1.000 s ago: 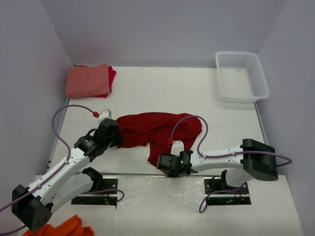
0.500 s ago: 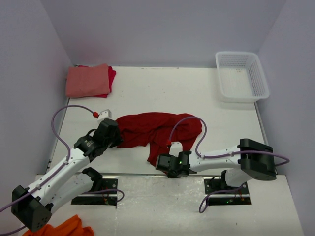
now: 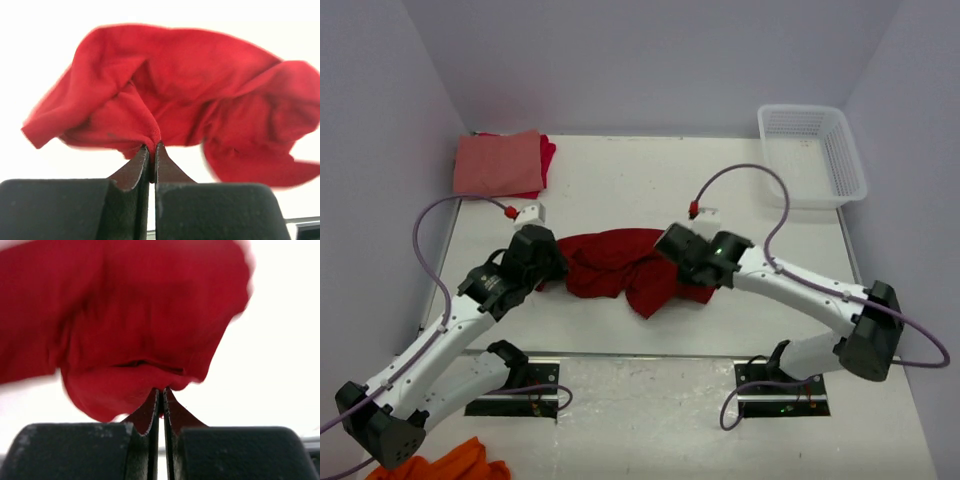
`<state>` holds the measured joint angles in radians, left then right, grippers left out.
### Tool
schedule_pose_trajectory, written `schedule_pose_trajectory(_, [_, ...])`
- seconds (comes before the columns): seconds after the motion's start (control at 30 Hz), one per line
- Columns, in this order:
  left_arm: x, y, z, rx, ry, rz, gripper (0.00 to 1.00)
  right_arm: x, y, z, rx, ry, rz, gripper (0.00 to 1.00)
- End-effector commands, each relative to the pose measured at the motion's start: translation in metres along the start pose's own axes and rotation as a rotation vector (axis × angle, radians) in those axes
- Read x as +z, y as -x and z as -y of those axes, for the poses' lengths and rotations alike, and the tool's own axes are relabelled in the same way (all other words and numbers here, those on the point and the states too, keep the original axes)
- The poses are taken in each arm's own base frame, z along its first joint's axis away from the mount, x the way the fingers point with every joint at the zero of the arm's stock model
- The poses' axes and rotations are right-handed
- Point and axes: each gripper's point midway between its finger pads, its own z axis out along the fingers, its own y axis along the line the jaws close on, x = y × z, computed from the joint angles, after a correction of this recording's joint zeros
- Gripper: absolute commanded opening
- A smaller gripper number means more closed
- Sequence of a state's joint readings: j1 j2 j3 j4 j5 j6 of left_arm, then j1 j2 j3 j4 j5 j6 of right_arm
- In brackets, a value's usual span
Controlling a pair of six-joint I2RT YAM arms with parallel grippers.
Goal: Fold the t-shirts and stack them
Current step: Flatten out the tshirt
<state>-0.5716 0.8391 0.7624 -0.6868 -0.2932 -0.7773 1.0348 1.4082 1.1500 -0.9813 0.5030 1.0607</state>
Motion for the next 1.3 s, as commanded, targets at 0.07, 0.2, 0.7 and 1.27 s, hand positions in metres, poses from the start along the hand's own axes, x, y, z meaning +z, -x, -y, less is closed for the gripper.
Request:
schedule_pose_trajectory(0.07, [-0.041, 0.077, 0.029, 0.038, -0.061, 0.195, 0.00, -0.028, 0.134, 0.056, -0.057, -0.046, 0.207, 0.00])
schedule_pose_trajectory(0.2, [-0.081, 0.129, 0.037, 0.033, -0.058, 0.336, 0.00, -0.058, 0.204, 0.085, -0.038, -0.079, 0.270, 0.00])
schedule_pose_trajectory(0.7, [-0.208, 0.254, 0.032, -0.069, 0.029, 0.704, 0.00, -0.241, 0.326, 0.160, 0.135, 0.034, 0.743, 0.00])
schedule_pose_trajectory(1.27, [-0.295, 0.271, 0.076, -0.108, -0.351, 0.737, 0.00, -0.423, 0.249, 0.198, 0.139, 0.238, 1.193, 0.00])
